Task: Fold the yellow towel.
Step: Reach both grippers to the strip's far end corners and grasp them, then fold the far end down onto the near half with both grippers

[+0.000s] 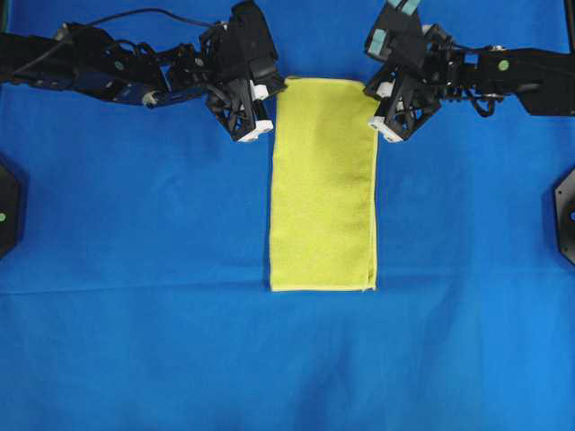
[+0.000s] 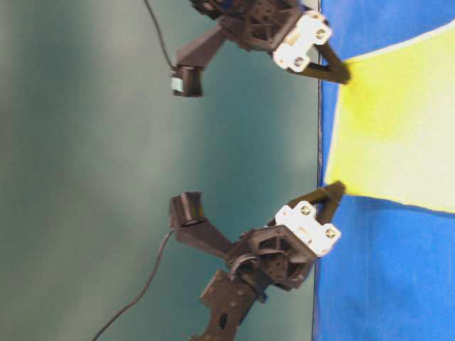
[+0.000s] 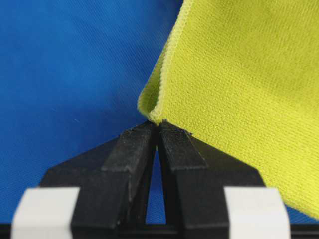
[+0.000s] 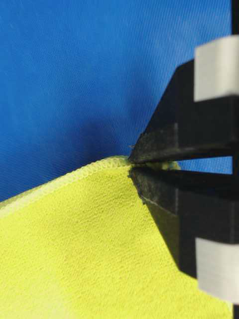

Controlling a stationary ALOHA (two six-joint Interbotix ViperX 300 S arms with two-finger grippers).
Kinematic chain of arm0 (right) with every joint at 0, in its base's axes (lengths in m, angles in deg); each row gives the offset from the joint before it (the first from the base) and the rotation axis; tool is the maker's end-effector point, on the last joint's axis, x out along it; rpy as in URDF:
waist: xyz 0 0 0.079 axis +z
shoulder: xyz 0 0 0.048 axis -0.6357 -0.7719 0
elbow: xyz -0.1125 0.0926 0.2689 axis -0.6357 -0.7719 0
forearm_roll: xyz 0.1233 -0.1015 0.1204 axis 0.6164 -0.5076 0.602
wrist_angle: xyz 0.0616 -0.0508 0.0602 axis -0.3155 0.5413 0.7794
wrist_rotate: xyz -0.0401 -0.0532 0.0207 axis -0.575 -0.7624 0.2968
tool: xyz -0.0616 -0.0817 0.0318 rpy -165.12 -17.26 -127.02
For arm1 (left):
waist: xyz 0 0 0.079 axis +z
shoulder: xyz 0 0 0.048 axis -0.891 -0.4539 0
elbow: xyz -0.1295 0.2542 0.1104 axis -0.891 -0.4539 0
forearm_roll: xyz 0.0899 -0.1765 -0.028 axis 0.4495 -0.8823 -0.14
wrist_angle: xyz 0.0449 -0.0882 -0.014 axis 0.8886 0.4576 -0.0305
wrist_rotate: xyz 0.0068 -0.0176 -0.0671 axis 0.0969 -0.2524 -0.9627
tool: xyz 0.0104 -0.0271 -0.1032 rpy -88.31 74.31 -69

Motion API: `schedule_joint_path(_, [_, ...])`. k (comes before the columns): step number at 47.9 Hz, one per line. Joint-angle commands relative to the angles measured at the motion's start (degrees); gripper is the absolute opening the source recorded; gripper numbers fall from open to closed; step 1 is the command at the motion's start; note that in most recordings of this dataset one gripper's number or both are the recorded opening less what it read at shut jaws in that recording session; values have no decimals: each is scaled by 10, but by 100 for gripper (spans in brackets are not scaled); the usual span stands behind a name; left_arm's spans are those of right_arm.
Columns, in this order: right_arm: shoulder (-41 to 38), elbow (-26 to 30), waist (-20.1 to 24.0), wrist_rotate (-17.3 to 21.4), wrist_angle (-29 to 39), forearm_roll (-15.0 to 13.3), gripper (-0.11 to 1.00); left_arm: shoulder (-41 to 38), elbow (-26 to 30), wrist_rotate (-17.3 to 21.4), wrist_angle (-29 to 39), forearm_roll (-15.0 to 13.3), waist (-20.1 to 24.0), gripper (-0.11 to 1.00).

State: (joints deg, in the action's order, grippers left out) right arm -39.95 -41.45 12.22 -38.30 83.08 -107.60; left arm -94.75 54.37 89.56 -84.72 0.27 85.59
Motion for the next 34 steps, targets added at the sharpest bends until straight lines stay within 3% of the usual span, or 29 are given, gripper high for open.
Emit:
schedule_joint_path(1, [19, 10, -1, 1, 4, 0, 5, 22, 10, 3, -2, 1, 4, 4])
schedule_joint_path(18, [32, 6, 35, 7, 14, 9, 5, 36, -9, 3, -1, 1, -36, 4])
schedule_joint_path(26, [54, -1, 84, 8, 55, 24, 5, 54, -36, -10, 9, 1, -81, 4])
schedule_joint_path(34, [70, -13, 146, 8, 86, 45, 5, 71, -56, -25, 24, 0, -153, 4])
